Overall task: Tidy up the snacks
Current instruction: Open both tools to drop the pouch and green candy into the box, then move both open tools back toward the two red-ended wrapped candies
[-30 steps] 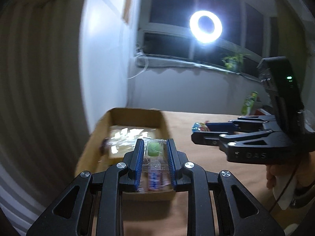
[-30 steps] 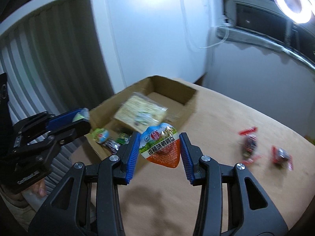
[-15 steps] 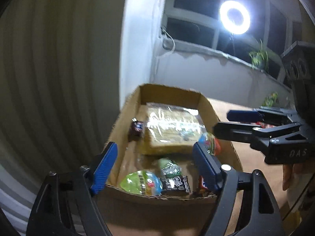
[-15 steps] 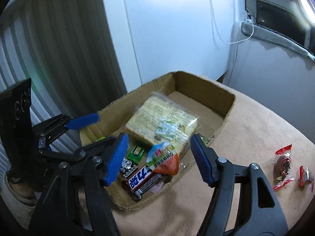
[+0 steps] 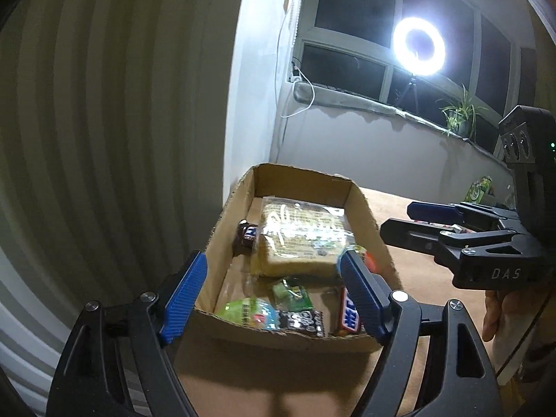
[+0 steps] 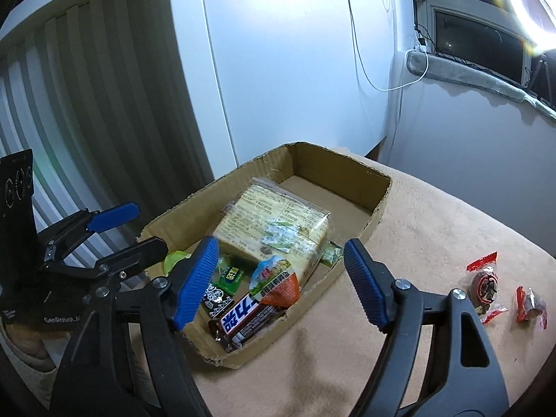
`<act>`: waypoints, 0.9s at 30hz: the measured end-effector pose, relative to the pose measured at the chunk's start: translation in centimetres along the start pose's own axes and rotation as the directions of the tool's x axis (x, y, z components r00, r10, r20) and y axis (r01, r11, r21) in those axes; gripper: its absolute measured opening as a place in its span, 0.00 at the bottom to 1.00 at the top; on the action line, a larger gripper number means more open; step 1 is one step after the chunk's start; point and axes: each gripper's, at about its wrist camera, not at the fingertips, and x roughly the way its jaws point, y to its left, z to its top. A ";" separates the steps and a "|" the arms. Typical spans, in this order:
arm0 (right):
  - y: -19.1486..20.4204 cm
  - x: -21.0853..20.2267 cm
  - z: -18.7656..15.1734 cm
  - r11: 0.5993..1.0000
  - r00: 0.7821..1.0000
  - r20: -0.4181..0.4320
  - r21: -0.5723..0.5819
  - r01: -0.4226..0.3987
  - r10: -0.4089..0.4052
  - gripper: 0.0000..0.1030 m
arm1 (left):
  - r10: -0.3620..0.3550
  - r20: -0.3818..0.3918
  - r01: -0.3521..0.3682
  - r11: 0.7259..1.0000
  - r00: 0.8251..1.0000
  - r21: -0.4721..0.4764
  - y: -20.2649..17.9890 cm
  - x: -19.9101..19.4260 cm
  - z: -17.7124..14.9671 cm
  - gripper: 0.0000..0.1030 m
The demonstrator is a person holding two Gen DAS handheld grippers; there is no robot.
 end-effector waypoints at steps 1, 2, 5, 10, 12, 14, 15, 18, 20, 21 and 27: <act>0.0 -0.3 -0.1 1.000 1.000 0.003 0.001 -0.001 0.001 0.75 | -0.003 0.002 0.003 1.000 1.000 0.002 -0.3 -0.1 0.1 0.77; 0.0 -0.5 -0.1 1.000 1.000 0.005 0.002 -0.002 0.002 0.75 | -0.006 0.003 0.006 1.000 1.000 0.007 -0.6 0.0 0.4 0.77; -0.4 -1.3 -0.3 1.000 1.000 0.016 0.006 -0.001 0.001 0.75 | -0.011 0.008 0.011 1.000 1.000 0.026 -1.7 -0.4 0.5 0.77; -1.4 -2.8 -0.7 1.000 0.999 0.036 0.024 0.000 -0.001 0.75 | -0.022 0.009 0.021 0.998 1.000 0.061 -3.8 -0.8 0.6 0.77; -2.0 -3.3 -1.0 0.999 0.999 0.041 0.034 0.001 -0.002 0.75 | -0.023 0.004 0.023 0.997 1.000 0.078 -4.8 -0.7 0.7 0.77; -2.7 -3.9 -1.4 0.999 0.999 0.047 0.046 0.003 -0.006 0.75 | -0.024 0.002 0.024 0.995 1.000 0.093 -5.6 -0.6 0.7 0.77; -3.0 -4.1 -1.6 0.999 0.999 0.049 0.051 0.005 -0.007 0.75 | -0.023 0.001 0.022 0.994 1.000 0.103 -6.2 -0.6 0.8 0.77; -4.4 -4.9 -2.1 0.997 0.998 0.060 0.075 0.010 -0.015 0.75 | -0.031 -0.003 0.032 0.992 1.000 0.123 -7.5 -0.5 0.9 0.77; -5.5 -5.5 -2.5 0.996 0.998 0.066 0.091 0.016 -0.022 0.75 | -0.039 -0.006 0.039 0.990 0.999 0.137 -8.6 -0.2 1.1 0.77; -6.1 -5.8 -2.8 0.995 0.997 0.070 0.100 0.020 -0.028 0.75 | -0.043 -0.009 0.043 0.989 0.999 0.145 -9.1 -0.1 1.1 0.77; -10.3 -7.0 -4.4 0.985 0.995 0.073 0.167 0.047 -0.060 0.76 | -0.070 -0.042 0.077 0.978 0.997 0.196 -12.6 1.6 1.1 0.77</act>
